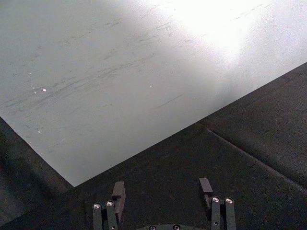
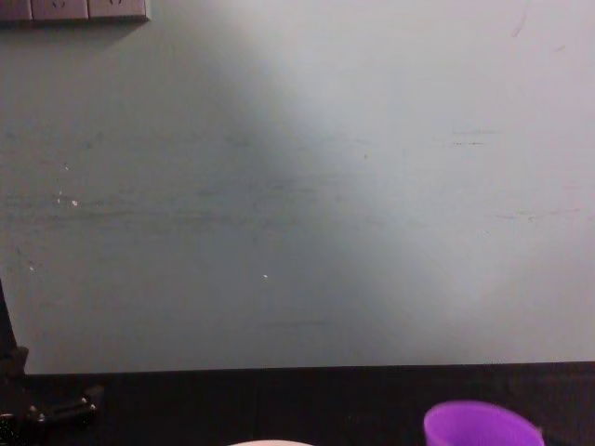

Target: Pick up the cup and pour the mung beans from the cup into the bowl.

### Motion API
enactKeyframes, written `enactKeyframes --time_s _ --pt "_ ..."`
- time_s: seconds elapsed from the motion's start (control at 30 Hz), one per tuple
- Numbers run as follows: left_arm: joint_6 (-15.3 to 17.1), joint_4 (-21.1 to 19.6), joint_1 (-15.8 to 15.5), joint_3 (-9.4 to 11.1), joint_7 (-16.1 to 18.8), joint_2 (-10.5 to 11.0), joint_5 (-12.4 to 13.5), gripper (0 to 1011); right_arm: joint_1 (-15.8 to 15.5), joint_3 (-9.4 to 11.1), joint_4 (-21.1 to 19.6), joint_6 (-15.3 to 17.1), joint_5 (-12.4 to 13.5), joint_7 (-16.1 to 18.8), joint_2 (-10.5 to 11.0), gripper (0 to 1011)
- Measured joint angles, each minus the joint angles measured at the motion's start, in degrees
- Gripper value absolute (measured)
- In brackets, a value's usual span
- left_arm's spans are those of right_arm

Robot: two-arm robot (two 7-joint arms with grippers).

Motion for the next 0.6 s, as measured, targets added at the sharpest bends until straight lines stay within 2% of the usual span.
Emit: enactKeyframes --time_s 0.23,0.33,0.5,0.6 --pt "0.0 0.0 0.0 0.0 0.0 0.0 0.0 1000 3.5 1.2 -1.1 2.7 1.7 0.2 -0.5 723" --pt "0.0 0.0 0.0 0.0 0.0 0.0 0.0 1000 4.6 1.3 -1.1 3.9 2.5 0.4 -0.7 723" --pt "0.0 0.0 0.0 0.0 0.0 0.0 0.0 1000 7.4 1.1 -1.1 7.9 5.0 1.0 -0.8 723" --pt "0.0 0.0 0.0 0.0 0.0 0.0 0.0 1000 8.0 0.8 -1.2 8.8 5.6 1.1 -0.7 723"
